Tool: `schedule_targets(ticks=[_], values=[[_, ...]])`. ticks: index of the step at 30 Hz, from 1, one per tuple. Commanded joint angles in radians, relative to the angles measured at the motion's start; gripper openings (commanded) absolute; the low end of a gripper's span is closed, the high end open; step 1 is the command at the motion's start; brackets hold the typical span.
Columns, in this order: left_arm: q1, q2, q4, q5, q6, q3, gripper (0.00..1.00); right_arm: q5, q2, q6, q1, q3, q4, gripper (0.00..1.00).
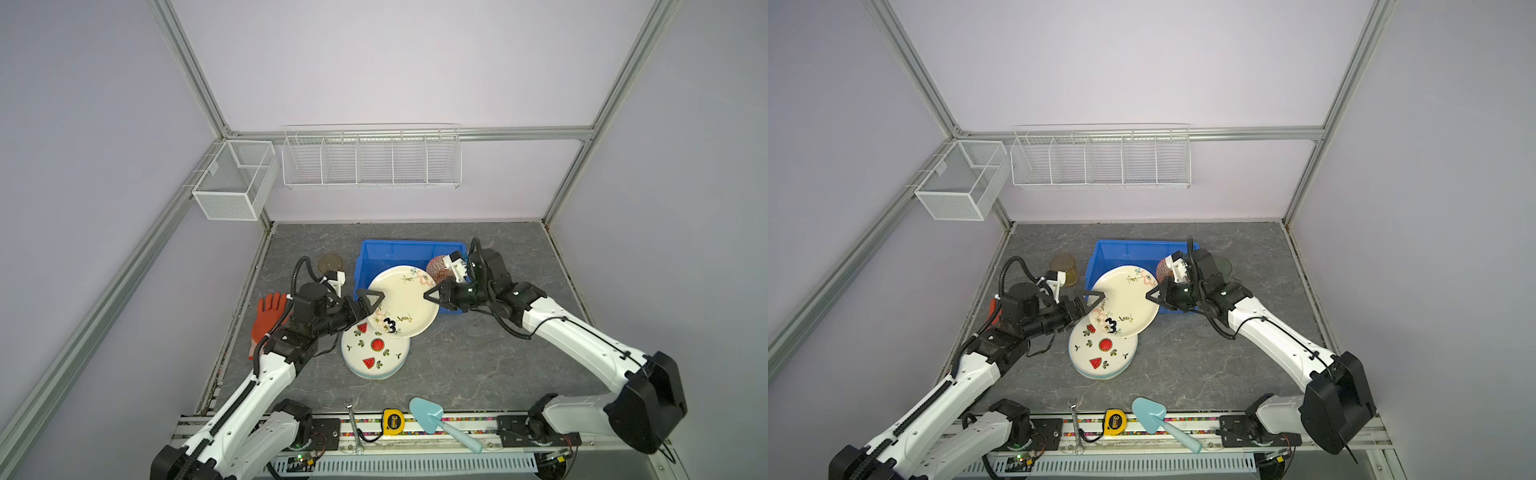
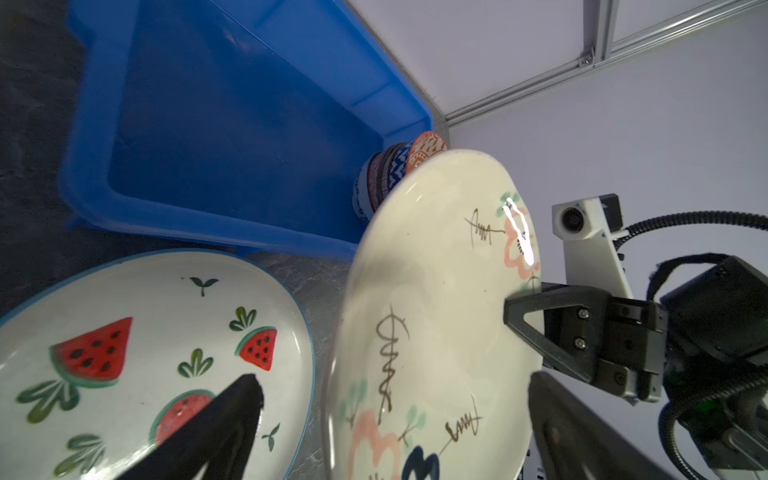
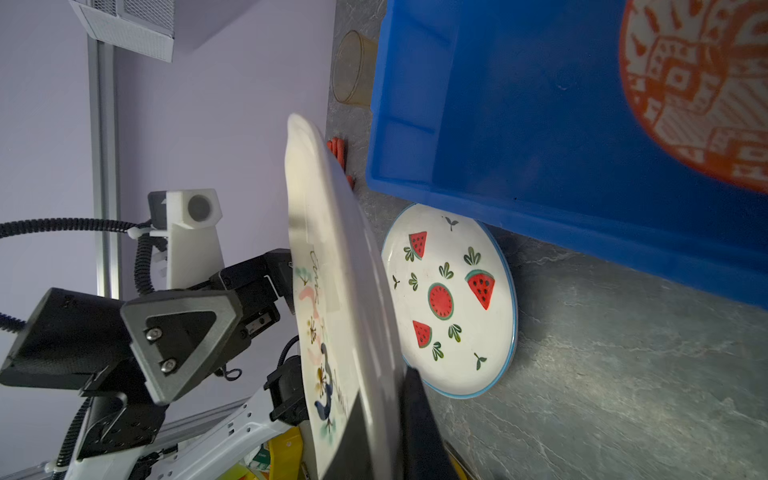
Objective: Place the mixed dishes into the plastic bin
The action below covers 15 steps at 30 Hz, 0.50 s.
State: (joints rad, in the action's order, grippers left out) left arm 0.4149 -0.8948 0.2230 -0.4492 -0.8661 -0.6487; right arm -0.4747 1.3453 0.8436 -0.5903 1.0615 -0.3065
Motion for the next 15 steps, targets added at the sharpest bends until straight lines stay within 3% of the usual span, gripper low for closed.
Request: schedule_targets(ticks=[1,8,15], values=[[-0.021,0.020,0.154,0.134,0.061,-0.085,1.00,0.010,0.014,-0.048,0.006,0.093,0.014,0.07],[-0.141,-0.036,0.237,0.090,0.133,-0.180,1.00,0.128,0.152,-0.130,0.017,0.271,-0.111,0.07],[-0.153,-0.164,0.290,0.060,0.188,-0.290,1.00,0.219,0.333,-0.162,0.023,0.472,-0.181,0.07]])
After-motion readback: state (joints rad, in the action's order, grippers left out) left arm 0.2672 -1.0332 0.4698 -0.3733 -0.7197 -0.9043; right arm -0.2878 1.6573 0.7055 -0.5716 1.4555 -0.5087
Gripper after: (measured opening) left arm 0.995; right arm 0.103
